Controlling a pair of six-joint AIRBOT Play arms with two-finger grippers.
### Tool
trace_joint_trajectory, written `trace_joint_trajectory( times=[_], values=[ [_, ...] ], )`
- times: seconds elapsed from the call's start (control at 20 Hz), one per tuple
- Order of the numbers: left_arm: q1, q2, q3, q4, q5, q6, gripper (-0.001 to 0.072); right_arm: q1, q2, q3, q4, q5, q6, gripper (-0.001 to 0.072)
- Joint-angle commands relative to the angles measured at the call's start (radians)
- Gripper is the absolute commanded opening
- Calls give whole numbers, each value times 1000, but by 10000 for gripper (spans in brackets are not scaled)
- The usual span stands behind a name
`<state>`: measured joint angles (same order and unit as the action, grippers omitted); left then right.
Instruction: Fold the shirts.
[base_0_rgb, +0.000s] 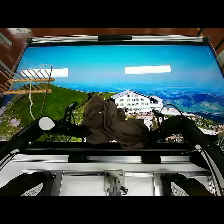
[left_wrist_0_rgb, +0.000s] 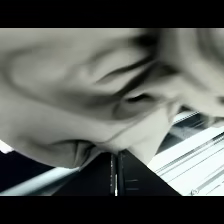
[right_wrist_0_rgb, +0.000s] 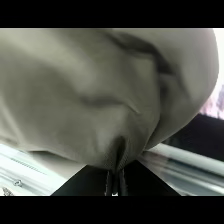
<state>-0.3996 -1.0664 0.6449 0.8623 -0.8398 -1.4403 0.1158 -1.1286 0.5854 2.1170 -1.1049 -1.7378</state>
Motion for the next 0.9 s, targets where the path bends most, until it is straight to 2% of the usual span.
trace_joint_trajectory(
  times=[0.0,0.15,0.3,0.45,0.65,0.85],
  values=[
    [47,97,139,150,-79,4,31,18,77,136,-43,-67,-24,74],
    [108,204,454,295,-152,8,31,-5,257,408,-58,-106,-60,75],
    [127,274,851,308,-49,6,32,-5,410,744,-55,88,-61,74],
    [125,285,1182,297,31,5,32,-5,474,982,-17,293,-36,74],
    [125,293,1295,290,12,4,32,-5,477,1087,73,304,-19,74],
    [125,272,1286,309,-34,8,32,-5,458,1087,49,189,-15,75]
  ],
)
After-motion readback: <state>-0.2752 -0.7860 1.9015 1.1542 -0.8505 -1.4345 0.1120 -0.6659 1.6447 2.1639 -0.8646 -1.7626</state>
